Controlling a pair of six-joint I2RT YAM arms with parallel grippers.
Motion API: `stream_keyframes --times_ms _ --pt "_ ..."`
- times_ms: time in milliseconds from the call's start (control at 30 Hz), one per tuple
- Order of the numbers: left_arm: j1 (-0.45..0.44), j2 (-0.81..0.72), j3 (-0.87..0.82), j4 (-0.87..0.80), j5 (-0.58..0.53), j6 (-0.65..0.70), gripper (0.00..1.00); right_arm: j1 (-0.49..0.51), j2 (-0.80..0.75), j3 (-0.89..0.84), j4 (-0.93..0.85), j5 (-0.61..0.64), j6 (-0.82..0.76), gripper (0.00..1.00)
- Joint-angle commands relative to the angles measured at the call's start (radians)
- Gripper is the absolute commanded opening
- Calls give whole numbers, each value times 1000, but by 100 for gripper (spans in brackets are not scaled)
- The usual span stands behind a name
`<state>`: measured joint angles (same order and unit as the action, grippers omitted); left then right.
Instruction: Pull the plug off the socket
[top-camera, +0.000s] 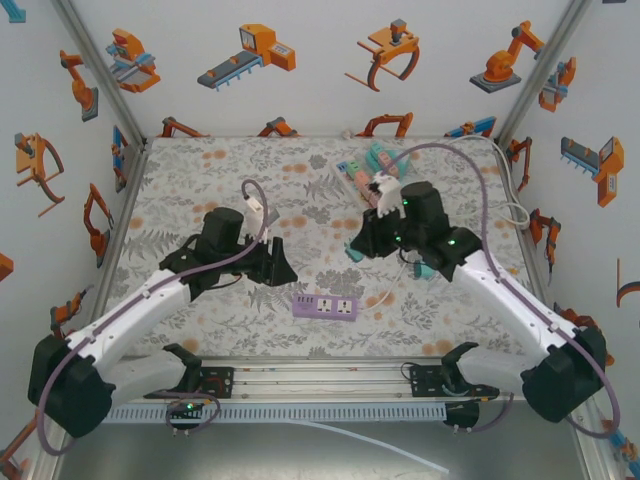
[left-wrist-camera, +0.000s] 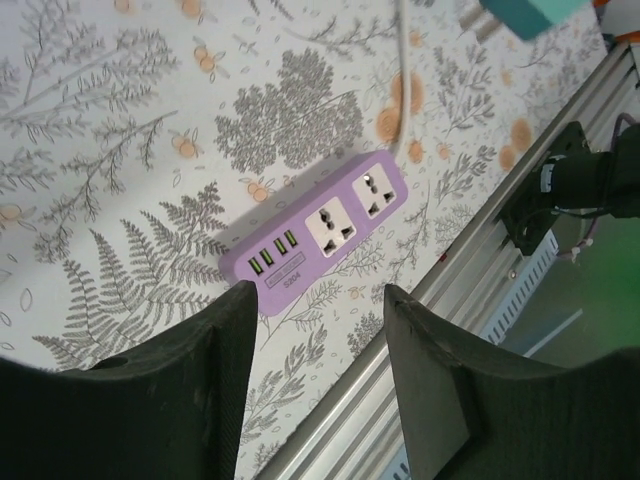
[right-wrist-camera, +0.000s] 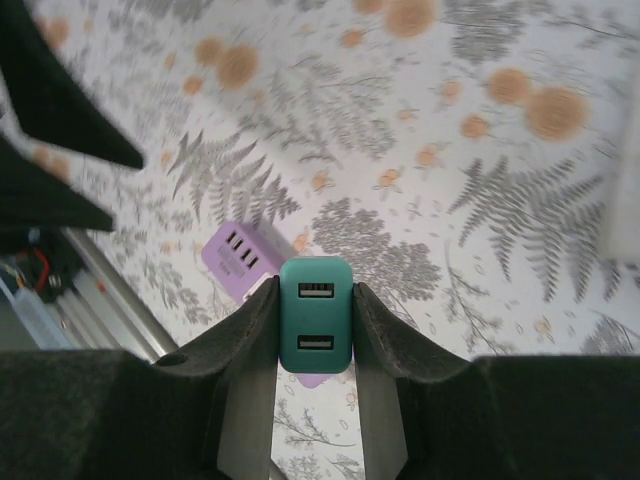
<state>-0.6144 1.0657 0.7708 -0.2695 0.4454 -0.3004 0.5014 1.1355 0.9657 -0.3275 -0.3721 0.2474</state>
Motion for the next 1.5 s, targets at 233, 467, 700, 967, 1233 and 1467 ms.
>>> stream_keyframes --times_ms 233,467,700,967,1233,1467 --pt "-6 -85 101 51 117 133 74 -379 -199 -199 0 -40 298 23" --pt "-14 -78 110 78 139 130 97 -591 -276 -360 2 -52 395 23" --pt "-26 -62 111 89 159 124 97 -650 -241 -495 96 -63 461 23" --pt "-35 -58 106 90 147 129 97 -651 -178 -627 298 -75 532 24" --pt "-39 -28 117 107 145 127 97 -650 -180 -686 330 -52 542 42" --pt "-40 -17 122 97 123 113 97 -651 -231 -693 275 -29 510 52"
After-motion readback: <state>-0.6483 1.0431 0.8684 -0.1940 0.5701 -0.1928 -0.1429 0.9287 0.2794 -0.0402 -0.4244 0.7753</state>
